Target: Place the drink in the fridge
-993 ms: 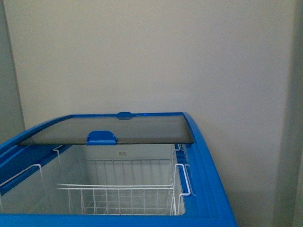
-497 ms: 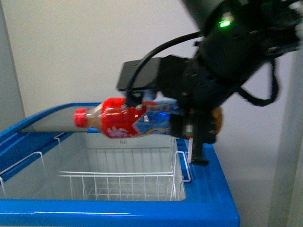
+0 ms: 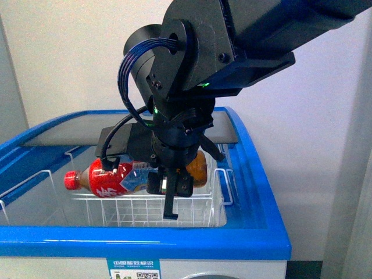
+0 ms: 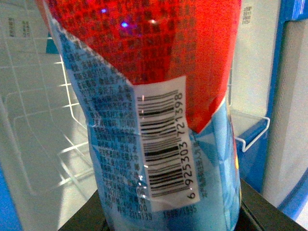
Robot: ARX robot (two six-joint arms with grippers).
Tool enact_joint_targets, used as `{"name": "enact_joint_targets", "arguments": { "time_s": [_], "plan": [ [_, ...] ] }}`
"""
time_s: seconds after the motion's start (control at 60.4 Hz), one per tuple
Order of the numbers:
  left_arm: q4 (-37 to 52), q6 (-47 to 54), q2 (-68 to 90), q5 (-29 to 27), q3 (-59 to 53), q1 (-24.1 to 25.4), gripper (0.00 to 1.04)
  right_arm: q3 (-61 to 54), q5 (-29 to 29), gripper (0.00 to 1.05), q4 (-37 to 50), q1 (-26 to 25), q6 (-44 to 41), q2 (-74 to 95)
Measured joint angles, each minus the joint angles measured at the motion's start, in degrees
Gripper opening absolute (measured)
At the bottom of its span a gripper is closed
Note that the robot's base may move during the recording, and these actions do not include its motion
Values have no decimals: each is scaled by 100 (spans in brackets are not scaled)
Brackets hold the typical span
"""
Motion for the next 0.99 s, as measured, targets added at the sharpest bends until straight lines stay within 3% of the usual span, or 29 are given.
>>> {"name": "enact_joint_targets", "arguments": {
  "time_s": [0.381, 0.993],
  "plan": [
    [-334, 0, -503, -15, 0, -2, 3, 1145, -9, 41, -210, -118, 258, 1056],
    [-339, 0, -505, -15, 0, -2, 3, 2315, 560, 41, 625, -184, 389, 2804]
  ]
}}
